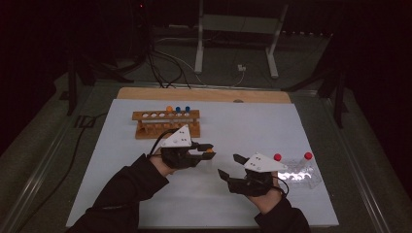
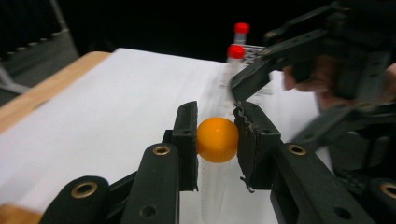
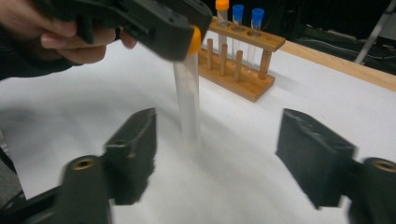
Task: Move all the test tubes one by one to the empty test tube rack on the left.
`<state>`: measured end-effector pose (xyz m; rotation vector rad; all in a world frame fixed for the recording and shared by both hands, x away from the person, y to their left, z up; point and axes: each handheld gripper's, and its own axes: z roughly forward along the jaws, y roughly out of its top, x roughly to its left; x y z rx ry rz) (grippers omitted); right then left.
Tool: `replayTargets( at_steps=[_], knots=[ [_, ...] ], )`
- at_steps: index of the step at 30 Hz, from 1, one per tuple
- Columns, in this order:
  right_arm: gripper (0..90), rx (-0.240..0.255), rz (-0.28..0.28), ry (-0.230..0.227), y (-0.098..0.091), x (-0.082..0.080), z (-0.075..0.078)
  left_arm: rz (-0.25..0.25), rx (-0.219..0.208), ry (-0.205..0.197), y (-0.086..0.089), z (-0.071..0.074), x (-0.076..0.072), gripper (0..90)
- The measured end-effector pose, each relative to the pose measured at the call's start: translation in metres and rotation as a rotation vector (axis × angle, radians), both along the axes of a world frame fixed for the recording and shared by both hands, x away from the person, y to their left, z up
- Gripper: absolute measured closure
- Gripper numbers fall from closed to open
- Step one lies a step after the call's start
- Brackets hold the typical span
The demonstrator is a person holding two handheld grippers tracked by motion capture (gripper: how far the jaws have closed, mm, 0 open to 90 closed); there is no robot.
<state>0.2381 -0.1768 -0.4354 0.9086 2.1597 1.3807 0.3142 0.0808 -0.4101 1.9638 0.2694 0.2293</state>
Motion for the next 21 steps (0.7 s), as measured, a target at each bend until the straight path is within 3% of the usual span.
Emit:
replayTargets(
  at_steps=[10,21],
  knots=[
    [1.3,-0.006,0.010,0.014,0.002,0.000,-0.001,0.137,0.010,-0.021,0.039,0.010,0.017,71.8],
    [0.0,0.027,0.046,0.008,-0.002,-0.002,0.001,0.276,0.022,-0.034,0.074,0.015,0.037,71.9]
  ],
)
